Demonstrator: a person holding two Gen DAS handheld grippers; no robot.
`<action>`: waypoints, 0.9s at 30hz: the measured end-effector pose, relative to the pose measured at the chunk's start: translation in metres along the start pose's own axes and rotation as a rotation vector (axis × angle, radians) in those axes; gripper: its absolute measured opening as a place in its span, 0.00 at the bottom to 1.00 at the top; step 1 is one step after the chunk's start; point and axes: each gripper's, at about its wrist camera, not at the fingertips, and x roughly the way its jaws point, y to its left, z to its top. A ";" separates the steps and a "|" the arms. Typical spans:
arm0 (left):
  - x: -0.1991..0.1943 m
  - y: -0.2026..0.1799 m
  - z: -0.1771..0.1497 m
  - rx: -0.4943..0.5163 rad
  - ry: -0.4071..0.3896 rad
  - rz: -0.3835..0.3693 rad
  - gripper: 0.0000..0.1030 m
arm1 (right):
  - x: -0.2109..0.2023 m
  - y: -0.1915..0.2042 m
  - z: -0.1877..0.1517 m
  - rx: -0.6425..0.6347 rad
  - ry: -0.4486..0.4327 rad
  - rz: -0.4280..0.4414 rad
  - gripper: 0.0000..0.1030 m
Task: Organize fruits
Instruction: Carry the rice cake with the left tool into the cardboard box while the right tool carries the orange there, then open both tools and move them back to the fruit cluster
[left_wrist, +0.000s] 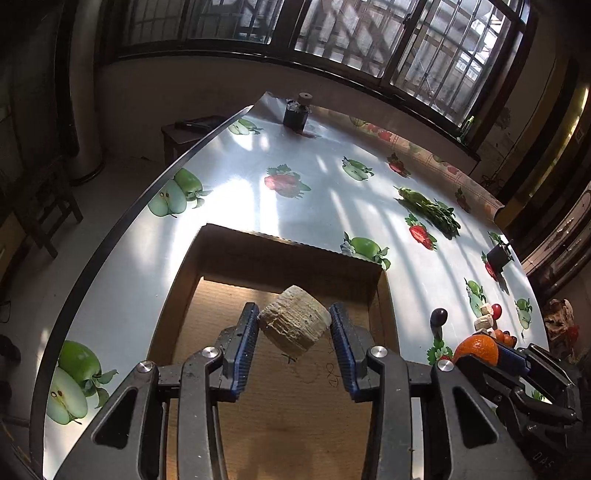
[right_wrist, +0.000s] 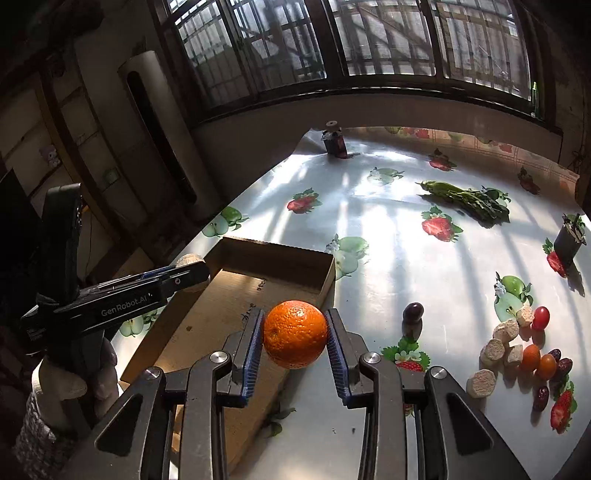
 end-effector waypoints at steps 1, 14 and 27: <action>0.011 0.006 0.002 -0.018 0.023 0.007 0.37 | 0.017 0.009 0.002 -0.030 0.013 -0.018 0.35; 0.074 0.036 0.008 -0.096 0.135 0.014 0.38 | 0.132 0.030 0.005 -0.167 0.148 -0.136 0.35; 0.005 0.042 0.010 -0.175 -0.007 -0.024 0.49 | 0.128 0.039 0.009 -0.217 0.094 -0.162 0.52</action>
